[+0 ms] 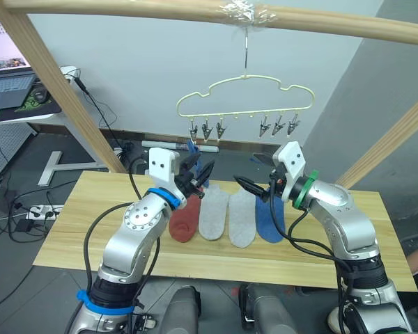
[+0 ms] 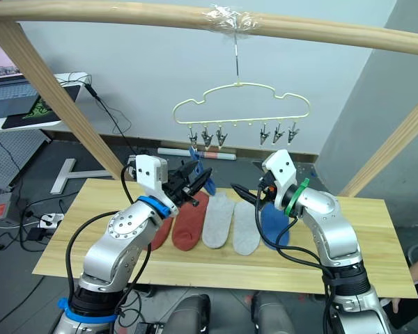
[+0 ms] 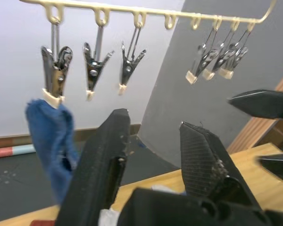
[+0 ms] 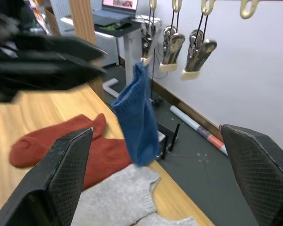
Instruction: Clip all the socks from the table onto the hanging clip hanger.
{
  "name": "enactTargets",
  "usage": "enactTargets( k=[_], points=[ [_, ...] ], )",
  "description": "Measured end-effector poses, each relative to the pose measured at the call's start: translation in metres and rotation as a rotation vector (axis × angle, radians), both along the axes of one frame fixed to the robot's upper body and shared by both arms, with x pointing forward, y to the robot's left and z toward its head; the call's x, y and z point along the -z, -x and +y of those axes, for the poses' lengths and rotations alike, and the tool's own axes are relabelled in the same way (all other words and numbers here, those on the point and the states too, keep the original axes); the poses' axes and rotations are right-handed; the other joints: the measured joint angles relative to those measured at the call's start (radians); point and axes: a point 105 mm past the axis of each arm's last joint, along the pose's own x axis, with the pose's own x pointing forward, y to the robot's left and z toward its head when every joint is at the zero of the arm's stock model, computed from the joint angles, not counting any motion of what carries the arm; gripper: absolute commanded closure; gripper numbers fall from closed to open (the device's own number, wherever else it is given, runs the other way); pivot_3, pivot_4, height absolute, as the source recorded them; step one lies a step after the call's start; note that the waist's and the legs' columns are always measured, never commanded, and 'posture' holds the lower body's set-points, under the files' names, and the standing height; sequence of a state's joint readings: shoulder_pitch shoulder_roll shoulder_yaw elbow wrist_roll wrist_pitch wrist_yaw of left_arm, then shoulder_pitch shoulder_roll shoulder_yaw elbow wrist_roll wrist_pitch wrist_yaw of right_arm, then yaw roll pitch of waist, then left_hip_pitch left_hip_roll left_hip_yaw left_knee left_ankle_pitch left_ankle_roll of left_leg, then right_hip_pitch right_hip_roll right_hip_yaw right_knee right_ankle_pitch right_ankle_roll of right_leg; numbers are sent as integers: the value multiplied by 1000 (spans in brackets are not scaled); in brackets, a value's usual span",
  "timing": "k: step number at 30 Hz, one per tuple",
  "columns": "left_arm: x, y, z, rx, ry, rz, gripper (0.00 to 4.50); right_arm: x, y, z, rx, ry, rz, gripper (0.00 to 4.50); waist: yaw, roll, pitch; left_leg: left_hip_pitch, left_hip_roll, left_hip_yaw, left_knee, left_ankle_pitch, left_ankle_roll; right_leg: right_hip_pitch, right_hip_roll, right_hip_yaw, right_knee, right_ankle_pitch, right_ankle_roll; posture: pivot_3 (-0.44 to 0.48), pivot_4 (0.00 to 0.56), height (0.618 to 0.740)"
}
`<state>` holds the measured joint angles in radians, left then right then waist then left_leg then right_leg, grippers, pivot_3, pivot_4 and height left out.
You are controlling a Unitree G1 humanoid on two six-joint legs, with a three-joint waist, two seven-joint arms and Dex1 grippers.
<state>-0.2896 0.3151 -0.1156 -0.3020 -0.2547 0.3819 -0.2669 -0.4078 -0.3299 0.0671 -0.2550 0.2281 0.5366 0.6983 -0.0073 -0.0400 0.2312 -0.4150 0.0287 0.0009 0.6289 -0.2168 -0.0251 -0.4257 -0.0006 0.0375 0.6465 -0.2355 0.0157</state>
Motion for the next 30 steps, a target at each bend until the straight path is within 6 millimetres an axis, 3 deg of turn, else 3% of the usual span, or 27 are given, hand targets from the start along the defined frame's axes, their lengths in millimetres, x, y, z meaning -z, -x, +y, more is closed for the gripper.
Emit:
enactTargets(
  k=[4, 8, 12, 18, 24, 30],
  points=[
    [7, -14, 0, -60, 26, -8, 2464, -5, 1, -10, 17, 31, -17, 0, 0, 0, 0, 0, 0, 0, 1, 0, 0, 0, 1, -1, 0, 0, 0, -22, 213, 740],
    [8, -32, -8, -87, 71, -19, 2464, -13, 2, -8, 13, 14, -29, 0, -1, 0, 0, -1, -1, 1, 2, 0, 0, 0, 4, 1, 0, 2, 2, -39, 210, 740],
    [11, -46, -1, -149, 89, -25, 2464, -23, 3, -4, -2, -4, -39, 0, -8, 0, 0, -1, -1, 1, 2, 0, 0, 0, 4, 0, 0, 2, 3, -46, 209, 740],
    [8, -59, 7, -205, 103, -49, 2464, -31, 5, -5, 1, -19, -40, 0, -19, 0, 0, -1, -1, 1, 2, 0, 0, 0, 4, 0, 0, 2, 3, -65, 206, 740],
    [12, -69, -2, -196, 111, -37, 2464, -33, 3, -12, 35, -13, -38, 0, -22, 0, 0, -1, -1, 1, 2, 0, 0, 0, 5, 0, 0, 2, 4, -70, 205, 740],
    [2, -75, -6, -192, 124, -72, 2464, -33, 2, -12, 40, -21, -32, 0, -25, 0, 0, -1, -1, 1, 2, 0, 0, 0, 6, 0, 1, 2, 4, -77, 209, 740]
  ],
)
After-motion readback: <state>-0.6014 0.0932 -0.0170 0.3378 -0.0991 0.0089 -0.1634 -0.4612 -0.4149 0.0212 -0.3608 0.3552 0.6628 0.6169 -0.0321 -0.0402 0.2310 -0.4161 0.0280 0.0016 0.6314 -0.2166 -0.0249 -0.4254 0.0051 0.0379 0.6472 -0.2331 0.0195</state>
